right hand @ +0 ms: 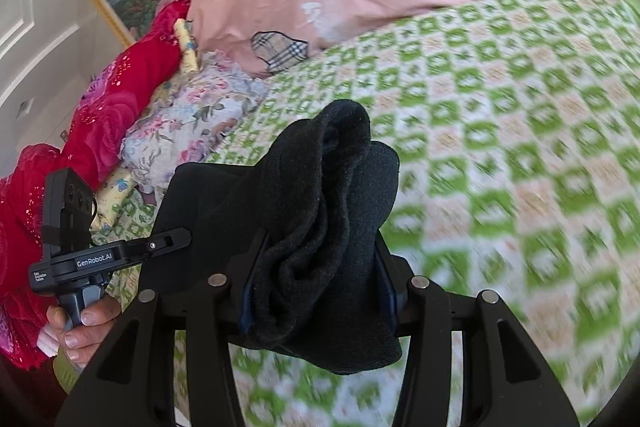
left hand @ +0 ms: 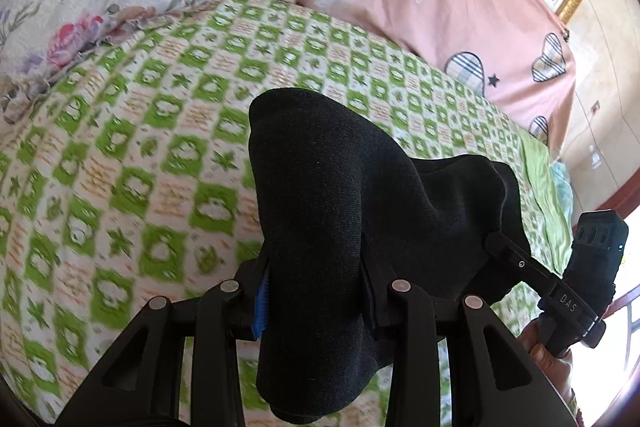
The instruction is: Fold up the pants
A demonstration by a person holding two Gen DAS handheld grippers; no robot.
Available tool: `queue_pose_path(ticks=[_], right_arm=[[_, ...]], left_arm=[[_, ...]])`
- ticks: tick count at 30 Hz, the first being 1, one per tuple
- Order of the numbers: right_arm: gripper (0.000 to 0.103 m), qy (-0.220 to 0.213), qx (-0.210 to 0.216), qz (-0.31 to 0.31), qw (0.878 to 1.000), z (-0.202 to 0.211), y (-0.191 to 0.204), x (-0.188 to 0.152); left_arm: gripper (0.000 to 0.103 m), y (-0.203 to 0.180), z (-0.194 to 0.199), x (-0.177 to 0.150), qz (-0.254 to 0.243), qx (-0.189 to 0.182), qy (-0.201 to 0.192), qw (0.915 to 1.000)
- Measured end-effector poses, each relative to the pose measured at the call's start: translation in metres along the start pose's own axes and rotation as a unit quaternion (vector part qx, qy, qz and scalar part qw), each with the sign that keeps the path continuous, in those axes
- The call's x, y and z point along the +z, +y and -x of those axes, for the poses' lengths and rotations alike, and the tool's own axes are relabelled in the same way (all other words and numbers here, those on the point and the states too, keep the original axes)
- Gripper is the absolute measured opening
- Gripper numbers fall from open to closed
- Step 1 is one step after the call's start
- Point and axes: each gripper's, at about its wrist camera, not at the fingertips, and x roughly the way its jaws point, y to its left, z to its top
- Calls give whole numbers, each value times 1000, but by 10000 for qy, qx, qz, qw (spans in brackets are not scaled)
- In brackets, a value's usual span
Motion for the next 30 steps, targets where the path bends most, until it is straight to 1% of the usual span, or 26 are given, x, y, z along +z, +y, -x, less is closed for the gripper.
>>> queue_pose_path(ticks=[2,6,13,15,16,18,20,26,28,30], right_arm=[[49,51,42,45,10000,-17,3,8],[49,164,103,73,9998,-37,3,13],[50,412,58,20,9991,-62,-7,8],[53,435,55,-36,9990,-65,-12,6],[56,442,47,-63,9990,-65,-14,6],[62,445,-10,-119,9989,-67,-19,5],[64,433,-79,-138,9989,-68,-23,4],[71,393,-111,-172,9990,-65,-29,2],[72,339,-164,-185,9991,-61,-28,3],[73,280,-243,-170,9992,-55,-29,4]], left_arm=[[36,10,-4,8,47,79,-23,10000],[36,26,-13,17,114,182,-3,9998],[37,40,-33,11,190,251,166,9994],[40,41,-36,9,201,250,178,9993],[44,43,-38,8,210,272,184,9992],[47,45,-41,6,246,326,193,9990],[53,48,-45,4,284,341,229,9988],[59,50,-42,1,285,394,166,9987],[63,50,-40,0,298,474,149,9983],[64,51,-37,-1,333,499,142,9981]])
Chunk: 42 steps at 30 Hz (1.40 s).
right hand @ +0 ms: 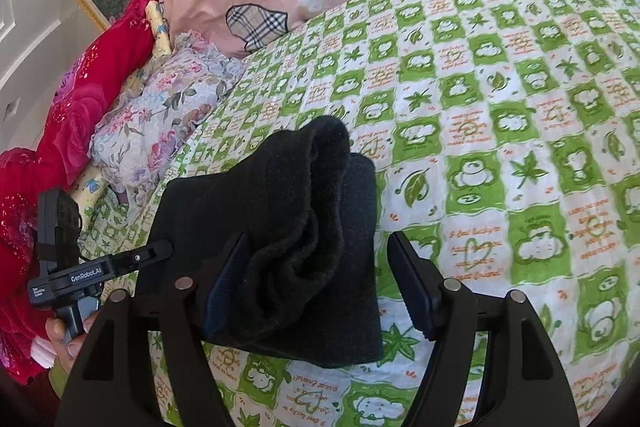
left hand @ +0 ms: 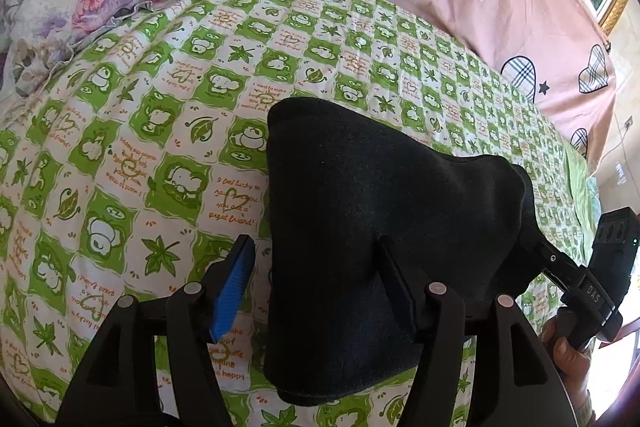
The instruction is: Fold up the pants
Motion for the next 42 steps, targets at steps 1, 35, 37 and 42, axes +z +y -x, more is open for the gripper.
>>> queue_pose_path(ticks=[1,35,37,42], right_arm=[[74,-22,-43,6,10000,3,-1,0],[100,-461,-568,1773,9814,57,95,-48],[100,-476,-561,1831,9803,57,99,-52],[102,-415,-607,1883,9794,57,102,-60]], left_arm=[[65,1,1,-1,21,3,11,10000],[81,-35,77,-64,-806,1041,-775,9883],[81,-38,79,-68,-889,1095,-804,9867],[81,-40,78,-74,-958,1175,-744,9856]])
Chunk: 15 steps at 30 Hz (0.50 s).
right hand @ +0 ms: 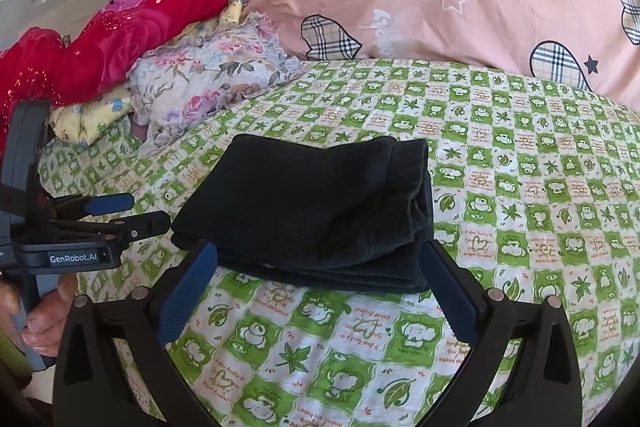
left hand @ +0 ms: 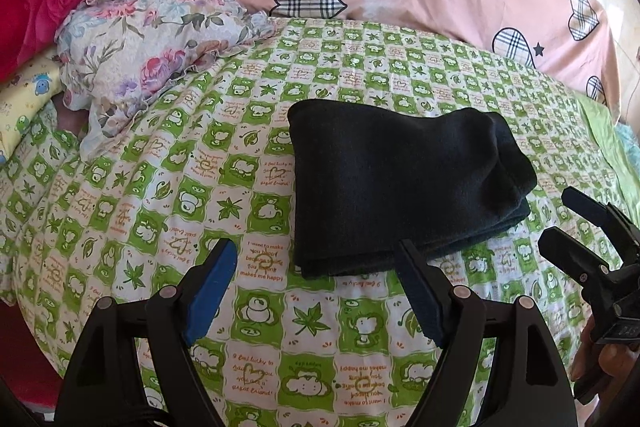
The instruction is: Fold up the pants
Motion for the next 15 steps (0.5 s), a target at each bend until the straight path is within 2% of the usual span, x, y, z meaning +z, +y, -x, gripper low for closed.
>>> queue_pose_path(ticks=[15], right_arm=[[102,144,-78,246,9996,-6,12,-4]], left_arm=[[82,-5,4,-7,-203,54,-103,9997]])
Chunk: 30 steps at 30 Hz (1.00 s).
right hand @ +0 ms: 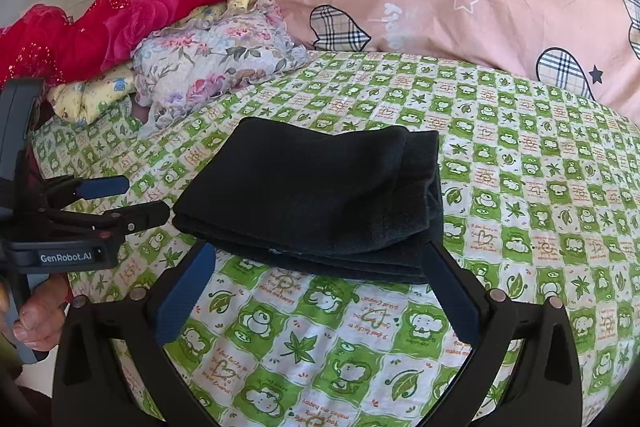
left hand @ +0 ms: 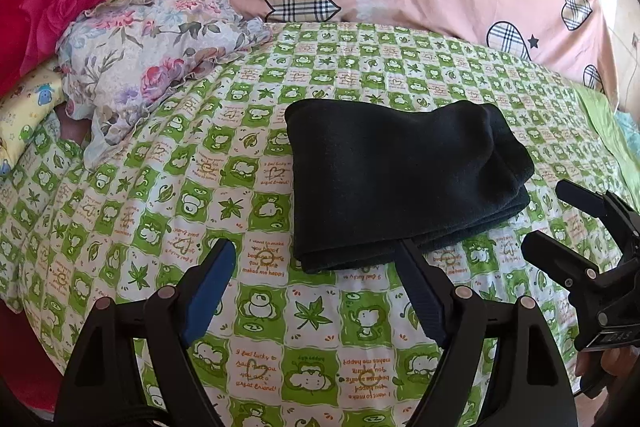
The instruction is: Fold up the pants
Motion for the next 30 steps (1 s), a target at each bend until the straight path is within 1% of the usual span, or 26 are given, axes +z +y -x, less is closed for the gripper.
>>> queue_pose_path(ticks=[8,14,22,30], right_arm=[[102,125,-36,-30,9999,-7,-1,-3],[102,153,-26,-50,9999,-12,-4,-3],[102,166,12,-122,9998,-19,-9,-6],[102,4,-4,-221,9998,-21,-11,-10]], left_arm=[[82,0,-8,-1,-20,129,73,9999],[83,-2,-9,-3,-90,245,-23,9997],[83,-2,-12,-6,-98,262,-123,9995],[83,-4,-15,-9,-139,263,-215,9993]])
